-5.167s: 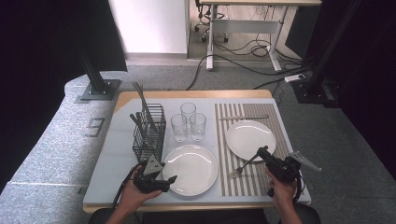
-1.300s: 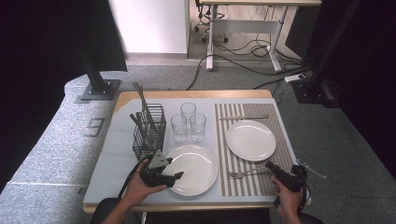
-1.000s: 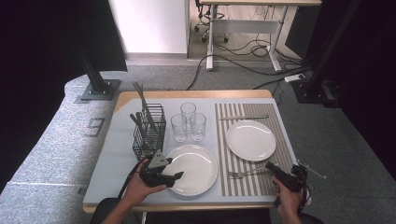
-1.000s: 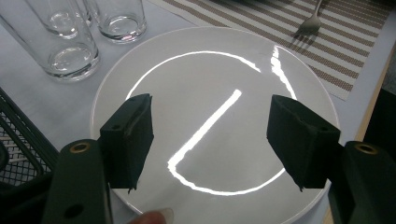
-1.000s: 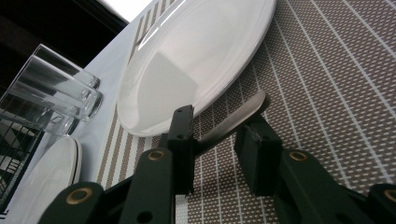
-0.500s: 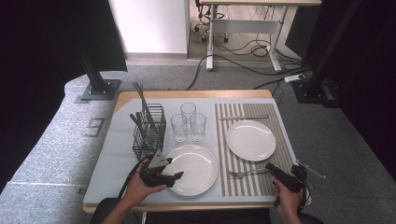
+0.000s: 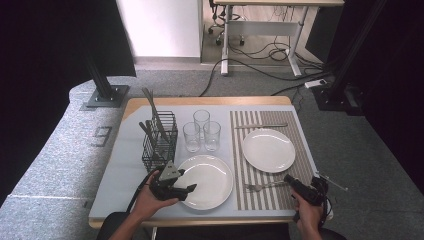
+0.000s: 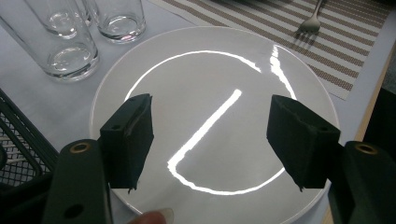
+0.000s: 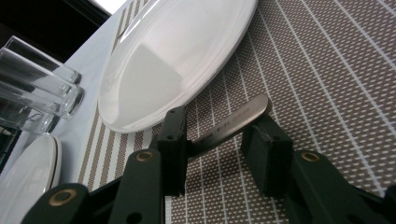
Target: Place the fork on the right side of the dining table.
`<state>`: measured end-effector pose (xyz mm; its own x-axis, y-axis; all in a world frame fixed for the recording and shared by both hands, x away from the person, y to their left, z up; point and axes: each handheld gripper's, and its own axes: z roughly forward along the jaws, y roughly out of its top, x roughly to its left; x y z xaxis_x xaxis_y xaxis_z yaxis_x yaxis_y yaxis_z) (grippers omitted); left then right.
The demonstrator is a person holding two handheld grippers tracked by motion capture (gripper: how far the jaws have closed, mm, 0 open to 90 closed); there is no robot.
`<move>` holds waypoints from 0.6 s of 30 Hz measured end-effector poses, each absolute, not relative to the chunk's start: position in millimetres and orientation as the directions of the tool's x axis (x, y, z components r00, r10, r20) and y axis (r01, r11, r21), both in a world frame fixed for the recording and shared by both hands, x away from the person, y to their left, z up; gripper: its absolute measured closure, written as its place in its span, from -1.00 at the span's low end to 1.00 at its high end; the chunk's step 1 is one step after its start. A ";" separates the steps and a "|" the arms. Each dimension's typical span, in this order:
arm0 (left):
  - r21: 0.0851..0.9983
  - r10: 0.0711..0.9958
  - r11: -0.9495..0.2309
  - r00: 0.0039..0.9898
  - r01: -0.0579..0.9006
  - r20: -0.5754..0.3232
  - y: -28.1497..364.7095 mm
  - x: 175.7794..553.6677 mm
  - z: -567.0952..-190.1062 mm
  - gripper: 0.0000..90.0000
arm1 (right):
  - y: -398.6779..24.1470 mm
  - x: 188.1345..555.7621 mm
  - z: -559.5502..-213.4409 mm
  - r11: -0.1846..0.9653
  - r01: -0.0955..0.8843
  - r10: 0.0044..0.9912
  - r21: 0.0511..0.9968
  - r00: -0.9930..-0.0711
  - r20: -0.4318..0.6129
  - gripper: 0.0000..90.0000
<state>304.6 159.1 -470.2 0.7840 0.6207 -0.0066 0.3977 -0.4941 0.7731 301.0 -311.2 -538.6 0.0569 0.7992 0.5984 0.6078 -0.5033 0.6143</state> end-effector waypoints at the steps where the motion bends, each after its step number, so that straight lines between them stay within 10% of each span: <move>1: 0.774 0.621 -0.493 0.784 0.398 -0.007 159.0 304.6 -470.3 -0.29 | -310.9 300.9 -538.5 -0.496 0.605 0.806 0.623 0.054 0.589 0.34; 18: 0.771 0.619 -0.497 0.786 0.397 -0.006 158.9 304.7 -470.4 -0.29 | -307.8 296.6 -531.9 -0.446 0.577 0.861 0.684 0.069 0.503 0.24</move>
<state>304.7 158.9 -470.4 0.7857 0.6186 -0.0061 0.3975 -0.4972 0.7712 296.6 -307.8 -531.9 0.0692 0.8613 0.5034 0.5771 -0.4461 0.6840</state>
